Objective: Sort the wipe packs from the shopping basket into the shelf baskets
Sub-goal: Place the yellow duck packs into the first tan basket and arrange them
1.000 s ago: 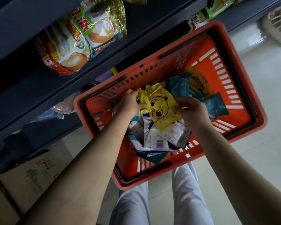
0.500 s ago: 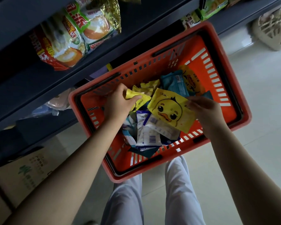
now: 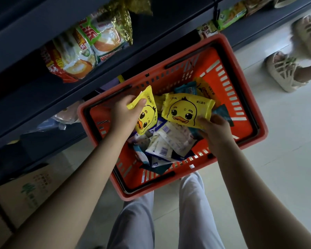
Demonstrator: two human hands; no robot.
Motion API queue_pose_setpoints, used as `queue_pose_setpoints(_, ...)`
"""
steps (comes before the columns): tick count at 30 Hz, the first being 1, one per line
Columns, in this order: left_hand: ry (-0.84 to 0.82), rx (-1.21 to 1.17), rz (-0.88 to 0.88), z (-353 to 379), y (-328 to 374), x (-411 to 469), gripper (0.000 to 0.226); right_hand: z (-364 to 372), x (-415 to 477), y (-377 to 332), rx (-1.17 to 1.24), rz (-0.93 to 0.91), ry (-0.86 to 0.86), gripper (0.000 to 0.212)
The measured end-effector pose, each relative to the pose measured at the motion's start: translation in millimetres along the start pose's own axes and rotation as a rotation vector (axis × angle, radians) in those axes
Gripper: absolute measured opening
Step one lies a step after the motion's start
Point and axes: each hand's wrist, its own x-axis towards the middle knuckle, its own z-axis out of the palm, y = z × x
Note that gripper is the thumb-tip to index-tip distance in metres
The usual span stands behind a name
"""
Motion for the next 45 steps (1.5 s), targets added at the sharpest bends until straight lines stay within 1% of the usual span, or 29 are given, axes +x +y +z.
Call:
queue_pose_setpoints(2,0.012,-0.033,-0.055,-9,2,-12,0.08,3,-8,-8,0.089,-0.022,-0.056,0.023)
queue_pose_setpoints(3,0.037,-0.091,-0.116,-14,4,-20,0.086,3,-13,-14,0.104,-0.032,-0.074,0.027)
queue_pose_setpoints(4,0.063,-0.183,-0.187,-18,8,-28,0.086,2,-19,-21,0.118,-0.043,-0.09,0.028)
queue_pose_setpoints(5,0.086,-0.307,-0.262,-22,15,-39,0.078,1,-26,-28,0.128,-0.048,-0.103,0.027)
queue_pose_setpoints(7,0.091,-0.573,-0.387,-30,25,-62,0.048,-6,-41,-45,0.144,-0.06,-0.145,0.033)
queue_pose_setpoints(8,0.079,-0.672,-0.42,-34,31,-76,0.04,-11,-51,-55,0.152,-0.077,-0.17,0.036)
queue_pose_setpoints(10,0.073,-0.79,-0.43,-49,48,-105,0.035,-21,-76,-81,0.184,-0.123,-0.218,0.039)
queue_pose_setpoints(11,0.082,-0.821,-0.419,-57,58,-120,0.033,-26,-90,-95,0.213,-0.146,-0.24,0.037)
queue_pose_setpoints(14,0.098,-0.933,-0.382,-84,92,-173,0.023,-34,-140,-139,0.302,-0.217,-0.301,0.023)
queue_pose_setpoints(16,0.109,-1.009,-0.366,-102,109,-209,0.022,-33,-174,-166,0.325,-0.251,-0.369,0.025)
queue_pose_setpoints(18,0.144,-1.081,-0.355,-122,120,-245,0.017,-29,-209,-192,0.339,-0.27,-0.449,0.033)
queue_pose_setpoints(20,0.195,-1.153,-0.34,-144,122,-278,0.02,-18,-244,-214,0.316,-0.287,-0.523,0.04)
queue_pose_setpoints(24,0.274,-1.238,-0.263,-197,116,-322,0.023,21,-305,-239,0.204,-0.346,-0.699,0.034)
queue_pose_setpoints(27,0.334,-1.301,-0.199,-252,96,-353,0.03,65,-355,-236,0.133,-0.36,-0.808,0.043)
queue_pose_setpoints(30,0.346,-1.386,-0.144,-310,66,-382,0.024,114,-401,-218,0.075,-0.352,-0.839,0.046)
queue_pose_setpoints(33,0.324,-1.472,-0.07,-367,28,-408,0.03,165,-447,-190,0.117,-0.299,-0.772,0.039)
queue_pose_setpoints(35,0.313,-1.533,-0.013,-403,4,-422,0.034,200,-479,-171,0.158,-0.272,-0.819,0.031)
queue_pose_setpoints(37,0.314,-1.59,0.03,-435,-14,-434,0.034,230,-508,-155,0.182,-0.265,-0.869,0.029)
queue_pose_setpoints(39,0.311,-1.628,0.098,-463,-29,-442,0.038,256,-532,-144,0.14,-0.319,-0.898,0.033)
queue_pose_setpoints(41,0.319,-1.64,0.143,-489,-42,-446,0.04,279,-550,-138,0.06,-0.39,-0.907,0.031)
queue_pose_setpoints(43,0.337,-1.646,0.174,-505,-48,-445,0.039,293,-560,-138,-0.023,-0.459,-0.914,0.029)
queue_pose_setpoints(45,0.352,-1.641,0.201,-525,-54,-442,0.036,315,-567,-139,-0.106,-0.526,-0.906,0.032)
